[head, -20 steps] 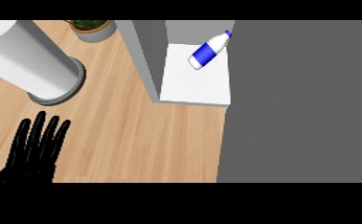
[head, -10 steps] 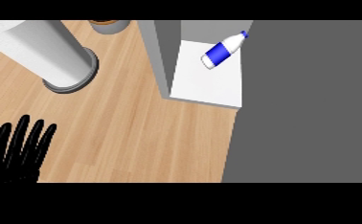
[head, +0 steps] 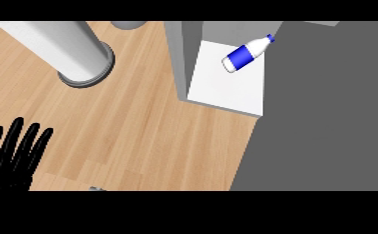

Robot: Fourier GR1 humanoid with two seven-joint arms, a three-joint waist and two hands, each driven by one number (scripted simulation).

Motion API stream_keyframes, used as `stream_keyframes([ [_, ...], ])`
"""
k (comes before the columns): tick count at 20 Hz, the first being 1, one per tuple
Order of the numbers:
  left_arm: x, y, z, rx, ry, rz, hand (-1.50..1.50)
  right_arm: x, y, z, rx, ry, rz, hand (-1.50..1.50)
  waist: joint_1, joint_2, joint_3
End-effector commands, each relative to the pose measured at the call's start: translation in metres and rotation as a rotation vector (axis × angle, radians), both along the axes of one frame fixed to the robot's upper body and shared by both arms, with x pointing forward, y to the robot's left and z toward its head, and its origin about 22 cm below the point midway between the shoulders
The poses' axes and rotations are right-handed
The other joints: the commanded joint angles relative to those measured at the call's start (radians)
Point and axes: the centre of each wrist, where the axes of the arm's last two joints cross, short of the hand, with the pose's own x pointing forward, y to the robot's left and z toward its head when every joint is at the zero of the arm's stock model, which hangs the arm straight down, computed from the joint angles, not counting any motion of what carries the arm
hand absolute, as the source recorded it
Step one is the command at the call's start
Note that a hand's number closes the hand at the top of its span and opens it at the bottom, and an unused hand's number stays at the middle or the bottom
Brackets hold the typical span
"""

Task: Pick up the bottled water, place it into the cabinet and close the cabinet

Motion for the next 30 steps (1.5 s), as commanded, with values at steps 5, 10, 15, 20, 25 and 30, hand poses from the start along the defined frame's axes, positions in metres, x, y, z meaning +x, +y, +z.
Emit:
stream_keyframes([
  [5, 0.001, 0.004, 0.005, 0.011, 0.008, -0.052, -1.50, 0.010, 0.014, 0.020, -0.167, -0.147, 0.283, 1.50, 0.061, 0.001, -0.007],
  [10, 0.002, 0.011, 0.003, 0.023, 0.013, -0.033, -1.50, 0.019, 0.020, 0.020, -0.177, -0.155, 0.286, 1.50, 0.048, 0.001, -0.008],
  [15, 0.007, 0.016, 0.008, 0.026, -0.004, -0.033, -1.50, 0.027, 0.023, 0.021, -0.230, -0.174, 0.305, 1.50, 0.051, 0.004, -0.010],
  [20, 0.005, 0.020, 0.005, 0.022, 0.012, -0.026, -1.50, 0.034, 0.026, 0.024, -0.214, -0.192, 0.293, 1.50, 0.046, 0.005, -0.011],
  [25, 0.009, 0.020, 0.007, 0.008, -0.013, -0.027, -1.50, 0.038, 0.029, 0.017, -0.167, -0.139, 0.298, 1.50, 0.043, 0.025, -0.009],
  [30, 0.012, 0.025, 0.014, 0.030, -0.028, -0.046, -1.50, 0.037, 0.034, 0.007, -0.097, -0.060, 0.400, 1.50, 0.077, 0.039, -0.005],
])
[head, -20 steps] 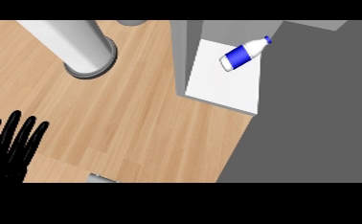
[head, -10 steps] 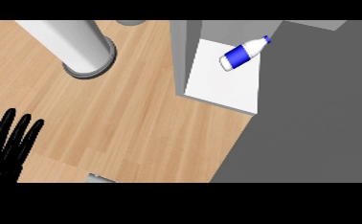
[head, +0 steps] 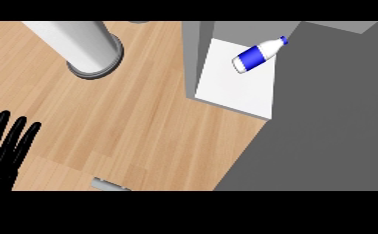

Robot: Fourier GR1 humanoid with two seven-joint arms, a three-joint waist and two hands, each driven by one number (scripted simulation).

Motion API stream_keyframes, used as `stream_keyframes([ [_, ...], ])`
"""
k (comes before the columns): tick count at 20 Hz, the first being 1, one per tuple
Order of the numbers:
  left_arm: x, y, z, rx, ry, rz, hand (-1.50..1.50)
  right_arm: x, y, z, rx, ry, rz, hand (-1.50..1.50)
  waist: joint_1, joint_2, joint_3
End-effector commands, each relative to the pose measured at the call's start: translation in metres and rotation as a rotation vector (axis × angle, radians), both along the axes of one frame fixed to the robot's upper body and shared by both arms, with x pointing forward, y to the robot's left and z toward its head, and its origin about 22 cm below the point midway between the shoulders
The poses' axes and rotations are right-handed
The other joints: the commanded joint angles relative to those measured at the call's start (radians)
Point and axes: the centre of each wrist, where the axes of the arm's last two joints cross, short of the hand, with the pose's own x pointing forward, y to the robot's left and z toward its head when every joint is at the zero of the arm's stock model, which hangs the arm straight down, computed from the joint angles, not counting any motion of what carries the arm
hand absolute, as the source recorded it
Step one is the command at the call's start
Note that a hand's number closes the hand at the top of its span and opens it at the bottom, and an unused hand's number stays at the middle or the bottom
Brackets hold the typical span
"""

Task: Pick up the bottled water, place it into the cabinet and close the cabinet

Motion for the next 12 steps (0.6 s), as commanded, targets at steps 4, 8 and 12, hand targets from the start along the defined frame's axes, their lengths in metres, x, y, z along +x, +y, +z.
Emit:
stream_keyframes([
  [4, 0.005, 0.004, 0.004, 0.004, -0.026, -0.008, -1.50, 0.004, 0.025, -0.017, 0.098, 0.175, 0.085, 1.50, 0.017, 0.025, 0.006],
  [8, 0.002, 0.005, 0.001, 0.003, -0.008, -0.006, -1.50, 0.014, 0.019, -0.019, 0.104, 0.175, 0.004, 1.50, 0.011, 0.022, 0.006],
  [12, 0.004, 0.012, 0.004, 0.020, -0.009, 0.000, -1.50, 0.036, 0.022, -0.013, 0.038, 0.115, -0.066, 1.50, 0.008, 0.007, 0.008],
])
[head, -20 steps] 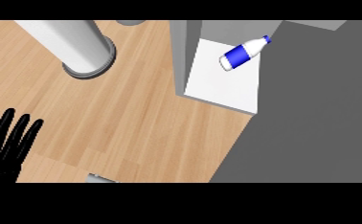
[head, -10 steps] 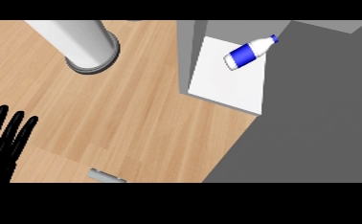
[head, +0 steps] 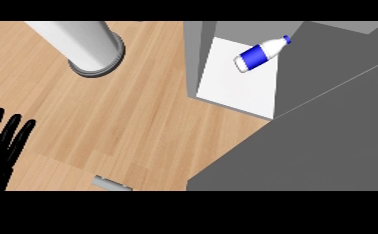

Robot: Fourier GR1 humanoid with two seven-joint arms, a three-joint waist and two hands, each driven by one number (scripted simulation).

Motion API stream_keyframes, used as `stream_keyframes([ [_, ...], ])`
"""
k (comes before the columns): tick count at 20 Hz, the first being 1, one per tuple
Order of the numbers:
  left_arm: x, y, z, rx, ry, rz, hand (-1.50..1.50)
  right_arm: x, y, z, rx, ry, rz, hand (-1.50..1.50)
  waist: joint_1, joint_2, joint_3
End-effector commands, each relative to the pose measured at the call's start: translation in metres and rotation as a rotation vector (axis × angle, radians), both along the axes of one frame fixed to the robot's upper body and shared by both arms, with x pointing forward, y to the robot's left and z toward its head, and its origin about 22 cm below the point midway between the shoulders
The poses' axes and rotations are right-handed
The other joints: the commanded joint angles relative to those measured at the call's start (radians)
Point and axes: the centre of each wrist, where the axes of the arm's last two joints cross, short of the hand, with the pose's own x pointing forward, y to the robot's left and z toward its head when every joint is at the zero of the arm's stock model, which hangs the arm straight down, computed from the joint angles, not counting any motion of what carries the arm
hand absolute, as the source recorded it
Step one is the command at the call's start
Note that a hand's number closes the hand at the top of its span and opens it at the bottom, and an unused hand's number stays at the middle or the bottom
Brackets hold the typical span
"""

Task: Pick up the bottled water, place it into the cabinet and close the cabinet

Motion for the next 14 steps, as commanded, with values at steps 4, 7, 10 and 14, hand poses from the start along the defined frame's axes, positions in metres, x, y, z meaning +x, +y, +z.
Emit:
stream_keyframes([
  [4, 0.002, 0.005, 0.001, 0.008, 0.011, 0.003, -1.50, 0.039, 0.020, 0.005, -0.145, -0.031, -0.100, 1.50, -0.017, -0.012, 0.005],
  [7, 0.001, 0.005, -0.001, 0.006, 0.024, -0.002, -1.50, 0.058, 0.028, 0.010, -0.187, -0.041, -0.122, 1.50, -0.021, -0.015, 0.005],
  [10, 0.001, 0.010, -0.003, 0.009, 0.028, 0.018, -1.50, 0.079, 0.041, 0.011, -0.231, -0.024, -0.150, 1.50, -0.021, -0.019, 0.006],
  [14, 0.000, 0.013, -0.007, -0.005, 0.034, 0.027, -1.50, 0.105, 0.061, 0.016, -0.256, 0.009, -0.182, 1.50, -0.035, -0.018, 0.009],
])
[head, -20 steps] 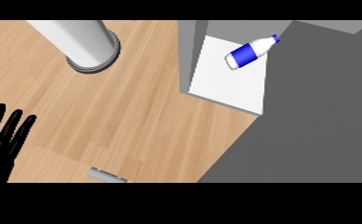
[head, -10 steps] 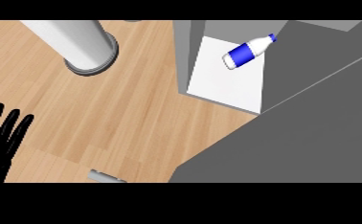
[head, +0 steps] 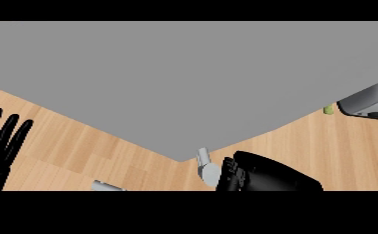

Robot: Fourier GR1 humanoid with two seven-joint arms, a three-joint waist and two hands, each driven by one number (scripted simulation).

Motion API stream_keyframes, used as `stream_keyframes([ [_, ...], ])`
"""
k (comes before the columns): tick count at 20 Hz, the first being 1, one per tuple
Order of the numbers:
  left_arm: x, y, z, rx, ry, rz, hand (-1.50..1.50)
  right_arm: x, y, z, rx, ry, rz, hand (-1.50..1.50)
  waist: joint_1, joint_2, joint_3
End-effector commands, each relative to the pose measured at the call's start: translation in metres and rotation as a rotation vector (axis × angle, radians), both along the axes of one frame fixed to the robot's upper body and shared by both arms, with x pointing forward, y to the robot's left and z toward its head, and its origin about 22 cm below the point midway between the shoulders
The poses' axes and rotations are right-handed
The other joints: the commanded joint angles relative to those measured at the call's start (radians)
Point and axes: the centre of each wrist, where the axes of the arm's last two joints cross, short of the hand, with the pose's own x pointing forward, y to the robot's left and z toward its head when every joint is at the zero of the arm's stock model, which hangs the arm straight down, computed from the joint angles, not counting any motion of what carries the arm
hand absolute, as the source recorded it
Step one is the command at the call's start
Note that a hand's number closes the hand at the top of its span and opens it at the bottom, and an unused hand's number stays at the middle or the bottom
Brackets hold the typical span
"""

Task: Pick up the bottled water, place it into the cabinet and close the cabinet

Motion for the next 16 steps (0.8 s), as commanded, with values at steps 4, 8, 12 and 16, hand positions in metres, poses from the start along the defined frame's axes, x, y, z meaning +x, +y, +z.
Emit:
stream_keyframes([
  [4, 0.002, 0.006, -0.001, -0.012, -0.001, 0.030, -1.50, 0.056, 0.062, 0.011, -0.045, 0.109, -0.123, 1.50, -0.025, 0.000, 0.007],
  [8, -0.003, 0.010, -0.005, -0.019, 0.010, 0.039, -1.50, 0.090, 0.076, 0.029, -0.046, 0.105, -0.265, 1.50, -0.032, -0.007, 0.011],
  [12, -0.004, 0.016, -0.006, -0.021, 0.023, 0.044, -1.50, 0.121, 0.085, 0.050, 0.003, 0.068, -0.427, 1.50, -0.048, -0.007, 0.013],
  [16, -0.006, 0.019, -0.005, -0.018, 0.009, 0.051, -1.50, 0.145, 0.093, 0.064, 0.053, 0.075, -0.547, 1.50, -0.058, -0.009, 0.015],
])
